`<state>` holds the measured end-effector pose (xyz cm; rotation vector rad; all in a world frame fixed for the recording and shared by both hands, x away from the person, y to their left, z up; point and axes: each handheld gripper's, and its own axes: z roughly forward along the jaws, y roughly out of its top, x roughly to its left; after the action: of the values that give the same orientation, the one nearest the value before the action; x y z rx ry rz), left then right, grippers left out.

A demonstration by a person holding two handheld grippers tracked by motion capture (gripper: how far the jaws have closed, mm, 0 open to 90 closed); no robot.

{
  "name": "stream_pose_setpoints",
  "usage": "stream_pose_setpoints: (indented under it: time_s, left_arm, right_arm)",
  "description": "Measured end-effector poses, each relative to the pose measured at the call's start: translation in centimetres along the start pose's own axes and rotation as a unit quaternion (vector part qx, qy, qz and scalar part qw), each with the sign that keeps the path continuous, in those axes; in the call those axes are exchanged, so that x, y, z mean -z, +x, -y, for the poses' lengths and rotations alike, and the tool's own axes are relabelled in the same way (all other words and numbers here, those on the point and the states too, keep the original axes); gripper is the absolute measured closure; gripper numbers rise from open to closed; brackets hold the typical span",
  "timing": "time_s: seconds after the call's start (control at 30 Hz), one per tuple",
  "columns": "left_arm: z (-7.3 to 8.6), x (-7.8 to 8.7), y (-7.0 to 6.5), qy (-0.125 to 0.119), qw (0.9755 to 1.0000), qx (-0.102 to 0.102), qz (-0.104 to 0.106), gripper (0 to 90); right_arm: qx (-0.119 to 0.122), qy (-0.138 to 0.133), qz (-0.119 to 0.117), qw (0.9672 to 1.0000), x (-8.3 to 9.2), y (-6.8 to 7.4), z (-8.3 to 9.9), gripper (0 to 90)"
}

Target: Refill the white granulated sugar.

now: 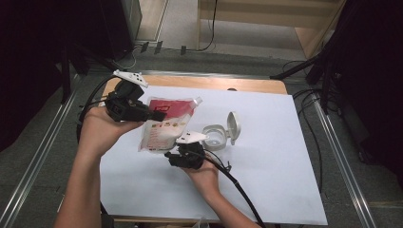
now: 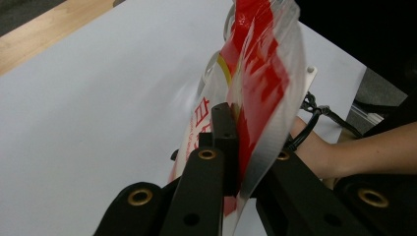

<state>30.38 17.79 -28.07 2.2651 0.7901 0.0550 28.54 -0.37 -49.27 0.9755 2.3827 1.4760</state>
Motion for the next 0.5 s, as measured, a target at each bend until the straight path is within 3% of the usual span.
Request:
stream_pose_setpoints:
  time_s: [0.23,0.37,0.5]
  left_arm:
    - [-0.04,0.26,-0.15,-0.016,0.9997,0.015,0.005,90.0]
    - [0.01,0.2,-0.03,-0.014,0.9996,0.021,0.01,90.0]
    - [0.05,-0.05,0.12,-0.008,0.9995,0.029,0.009,90.0]
  right_arm:
    - [-0.004,-0.013,0.019,0.9997,-0.39,0.02,0.68,45.0]
    - [-0.015,-0.013,0.027,0.9994,-0.55,0.09,0.86,45.9]
    - [-0.014,-0.034,0.044,0.9984,-0.58,0.05,0.87,48.0]
